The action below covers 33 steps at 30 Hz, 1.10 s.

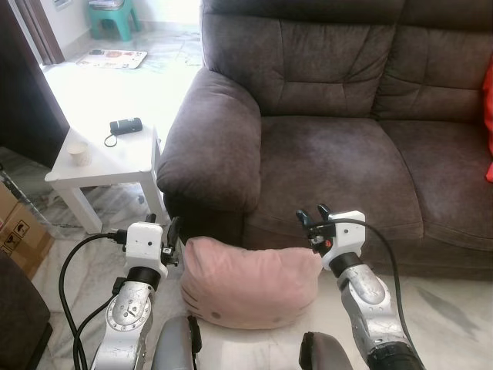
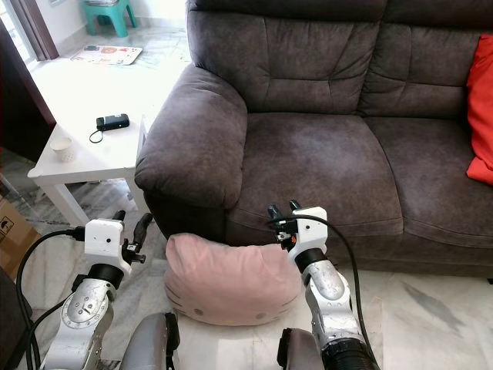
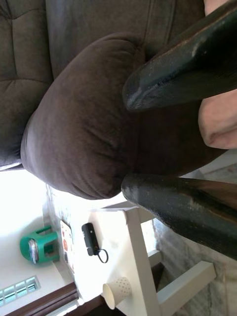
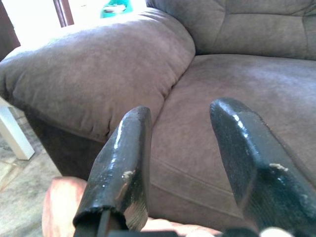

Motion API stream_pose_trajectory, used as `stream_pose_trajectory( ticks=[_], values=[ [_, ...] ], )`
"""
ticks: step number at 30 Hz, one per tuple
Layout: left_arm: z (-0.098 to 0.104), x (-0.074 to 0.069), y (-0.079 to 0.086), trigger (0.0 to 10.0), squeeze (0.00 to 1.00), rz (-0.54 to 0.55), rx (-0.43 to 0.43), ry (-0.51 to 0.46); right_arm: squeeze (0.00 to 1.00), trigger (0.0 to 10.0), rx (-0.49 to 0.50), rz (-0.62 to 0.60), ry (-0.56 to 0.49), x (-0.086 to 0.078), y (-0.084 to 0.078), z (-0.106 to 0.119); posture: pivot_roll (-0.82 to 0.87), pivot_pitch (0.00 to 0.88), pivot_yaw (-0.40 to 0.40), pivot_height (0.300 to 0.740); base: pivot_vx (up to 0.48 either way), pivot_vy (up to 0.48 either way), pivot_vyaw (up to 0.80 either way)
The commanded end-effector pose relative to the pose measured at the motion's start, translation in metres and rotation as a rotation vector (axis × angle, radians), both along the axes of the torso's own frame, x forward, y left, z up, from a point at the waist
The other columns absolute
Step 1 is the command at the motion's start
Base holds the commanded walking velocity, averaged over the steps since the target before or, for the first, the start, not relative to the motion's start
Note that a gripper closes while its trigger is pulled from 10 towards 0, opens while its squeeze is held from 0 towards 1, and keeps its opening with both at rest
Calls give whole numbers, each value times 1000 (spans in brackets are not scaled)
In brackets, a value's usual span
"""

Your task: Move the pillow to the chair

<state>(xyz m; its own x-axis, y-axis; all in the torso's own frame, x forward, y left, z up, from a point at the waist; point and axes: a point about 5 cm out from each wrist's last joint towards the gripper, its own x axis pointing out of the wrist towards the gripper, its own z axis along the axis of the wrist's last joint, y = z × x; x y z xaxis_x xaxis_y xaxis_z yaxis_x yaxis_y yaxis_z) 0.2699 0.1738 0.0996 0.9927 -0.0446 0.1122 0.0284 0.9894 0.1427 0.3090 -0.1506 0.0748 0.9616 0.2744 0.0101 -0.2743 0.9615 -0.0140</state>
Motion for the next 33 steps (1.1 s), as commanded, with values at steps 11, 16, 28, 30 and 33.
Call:
stream_pose_trajectory(
  ticks=[11, 16, 28, 30, 33],
  values=[
    [-4, -1, 3, 10000, 0, 20, 0, 22, 0, 10000, 10, 31, 1, -3, 2, -3, 61, 49, -23, 526, 0, 0, 0],
    [-7, -1, 7, 10000, 0, 49, -34, 33, 0, 10000, -4, 35, 3, -3, 2, -3, 62, 48, -25, 526, 0, 0, 0],
    [-23, 1, 11, 10000, 0, 60, -47, 152, 0, 10000, -12, 79, 7, -6, 6, -5, 59, 46, -24, 526, 0, 0, 267],
    [-29, 0, 12, 10000, 0, 62, -29, 186, 0, 10000, -9, 77, 10, -6, 6, -5, 62, 45, -23, 526, 0, 0, 0],
    [-35, -1, 14, 10000, 0, 81, -57, 203, 0, 10000, -4, 78, 11, -6, 6, -5, 60, 43, -23, 526, 0, 0, 0]
  ],
)
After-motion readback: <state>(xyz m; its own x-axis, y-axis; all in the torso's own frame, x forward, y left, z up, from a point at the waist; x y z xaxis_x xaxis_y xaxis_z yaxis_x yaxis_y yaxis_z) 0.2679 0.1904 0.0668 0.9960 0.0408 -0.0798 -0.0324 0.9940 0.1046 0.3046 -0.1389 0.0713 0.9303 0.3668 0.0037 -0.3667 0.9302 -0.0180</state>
